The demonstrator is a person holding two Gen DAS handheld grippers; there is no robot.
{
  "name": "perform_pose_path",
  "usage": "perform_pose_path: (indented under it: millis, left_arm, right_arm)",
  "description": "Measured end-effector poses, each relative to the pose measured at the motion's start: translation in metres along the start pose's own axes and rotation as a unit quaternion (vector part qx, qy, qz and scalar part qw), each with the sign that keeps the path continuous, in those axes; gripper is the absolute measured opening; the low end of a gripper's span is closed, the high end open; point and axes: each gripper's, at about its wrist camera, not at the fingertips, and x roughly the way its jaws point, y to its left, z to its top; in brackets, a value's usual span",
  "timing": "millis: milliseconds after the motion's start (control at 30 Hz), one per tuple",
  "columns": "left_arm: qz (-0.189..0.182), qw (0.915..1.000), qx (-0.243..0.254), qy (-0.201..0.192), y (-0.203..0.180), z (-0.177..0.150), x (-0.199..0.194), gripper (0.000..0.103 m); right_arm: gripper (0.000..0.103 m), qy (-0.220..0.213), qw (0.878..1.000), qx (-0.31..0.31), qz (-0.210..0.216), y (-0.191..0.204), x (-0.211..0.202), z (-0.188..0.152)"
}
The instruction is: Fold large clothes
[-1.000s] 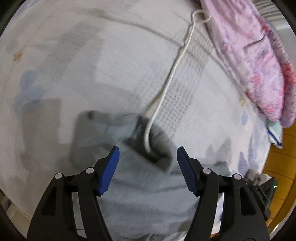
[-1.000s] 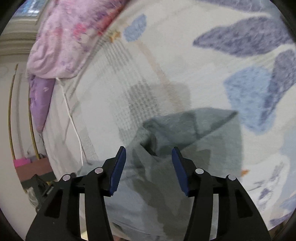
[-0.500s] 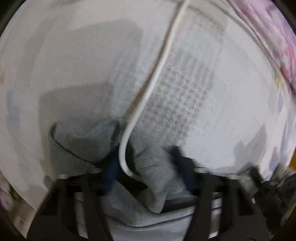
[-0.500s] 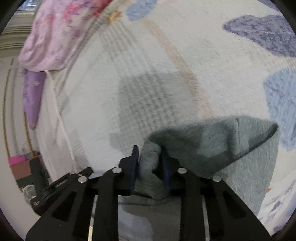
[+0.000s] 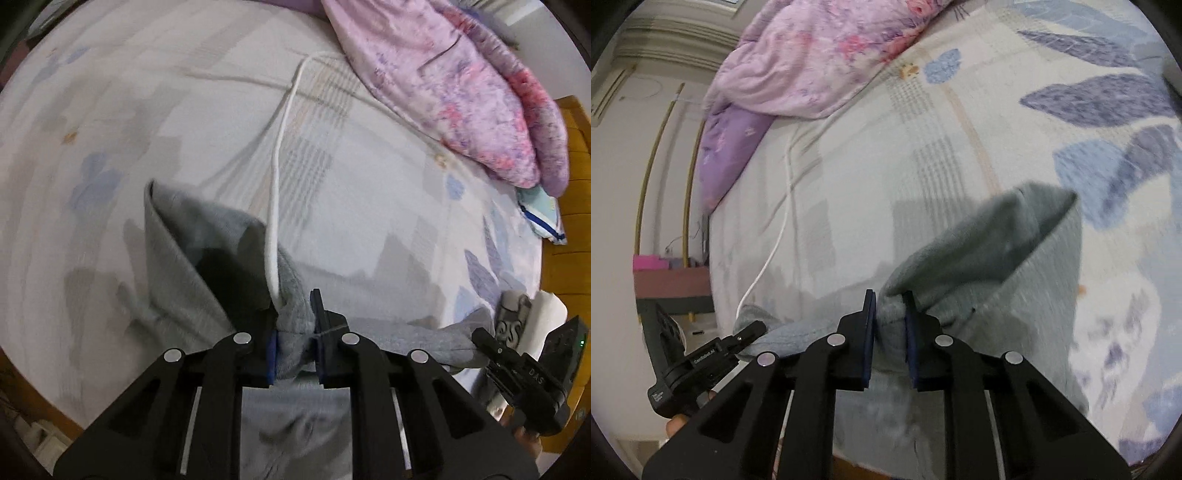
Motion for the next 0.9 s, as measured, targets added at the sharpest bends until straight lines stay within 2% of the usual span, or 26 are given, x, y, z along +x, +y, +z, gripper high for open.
perform_pose_path:
  millis: [133, 333, 433, 500, 633, 733, 800, 900]
  left_arm:
    - [0.001, 0.9999, -0.005, -0.01, 0.008, -0.051, -0.024, 0.015]
    - [-0.008, 0.9996, 0.026, -0.003, 0.05, -0.133, -0.046, 0.015]
    - [0.003, 0.9993, 0.037, 0.01, 0.067, -0.172, -0.043, 0.014]
    - [0.029, 0.998, 0.054, 0.018, 0.077, -0.198, -0.038, 0.011]
    - [0.052, 0.9968, 0.037, 0.048, 0.109, -0.239, -0.024, 0.011]
    - [0.038, 0.9971, 0.013, 0.065, 0.128, -0.259, -0.011, 0.011]
    - [0.021, 0.9984, 0.003, 0.053, 0.134, -0.269, -0.008, 0.012]
    - [0.006, 0.9983, -0.007, 0.058, 0.142, -0.279, 0.002, 0.012]
  right_arm:
    - [0.012, -0.012, 1.0, -0.014, -0.007, 0.005, -0.031, -0.051]
    - [0.009, -0.043, 0.999, -0.001, -0.018, -0.009, -0.064, -0.144]
    - [0.009, -0.053, 0.998, 0.008, -0.045, -0.021, -0.064, -0.195]
    - [0.009, -0.049, 0.997, 0.027, -0.053, -0.033, -0.059, -0.223]
    - [0.009, -0.034, 0.994, 0.064, -0.079, -0.059, -0.043, -0.271]
    - [0.009, -0.027, 0.993, 0.081, -0.088, -0.075, -0.036, -0.294]
    - [0.009, -0.026, 0.992, 0.086, -0.093, -0.085, -0.031, -0.301]
    - [0.009, -0.02, 0.992, 0.092, -0.086, -0.097, -0.02, -0.306]
